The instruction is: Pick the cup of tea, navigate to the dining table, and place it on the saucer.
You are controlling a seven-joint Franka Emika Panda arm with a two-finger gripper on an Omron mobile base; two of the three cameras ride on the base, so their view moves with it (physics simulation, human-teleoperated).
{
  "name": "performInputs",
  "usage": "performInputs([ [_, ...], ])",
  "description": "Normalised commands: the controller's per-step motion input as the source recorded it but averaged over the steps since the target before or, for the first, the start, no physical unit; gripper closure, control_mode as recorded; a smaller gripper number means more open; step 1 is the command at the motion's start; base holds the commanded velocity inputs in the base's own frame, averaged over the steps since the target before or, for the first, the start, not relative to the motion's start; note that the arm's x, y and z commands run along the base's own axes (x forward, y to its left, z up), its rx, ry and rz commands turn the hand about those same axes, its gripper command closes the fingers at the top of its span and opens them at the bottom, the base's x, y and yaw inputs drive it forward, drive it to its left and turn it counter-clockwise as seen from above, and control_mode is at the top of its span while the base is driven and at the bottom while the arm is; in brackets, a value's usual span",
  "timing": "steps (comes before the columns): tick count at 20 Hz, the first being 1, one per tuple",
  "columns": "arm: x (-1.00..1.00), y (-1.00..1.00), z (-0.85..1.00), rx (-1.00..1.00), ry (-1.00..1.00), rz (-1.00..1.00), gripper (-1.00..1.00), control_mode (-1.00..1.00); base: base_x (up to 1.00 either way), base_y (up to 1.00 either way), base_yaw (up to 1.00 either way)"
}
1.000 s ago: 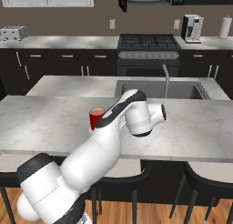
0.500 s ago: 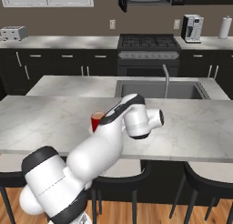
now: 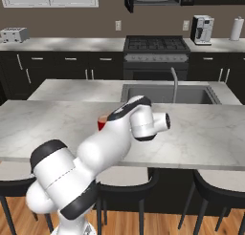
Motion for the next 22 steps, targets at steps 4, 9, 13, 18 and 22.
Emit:
performInputs([
  [4, 0.32, 0.00, -0.16, 0.00, 0.00, 0.00, 1.00, -1.00, 0.00, 0.00, 0.00],
  [9, 0.09, 0.00, -0.18, 0.00, -0.01, 0.00, 1.00, -1.00, 0.00, 0.00, 0.00],
  [13, 0.01, 0.00, -0.15, 0.00, -0.01, 0.00, 1.00, -1.00, 0.00, 0.00, 0.00],
  [18, 0.01, 0.00, -0.10, 0.00, -0.03, 0.00, 1.00, -1.00, 0.00, 0.00, 0.00],
  [22, 0.00, 0.00, -0.01, 0.00, -0.05, 0.00, 1.00, -1.00, 0.00, 0.00, 0.00],
])
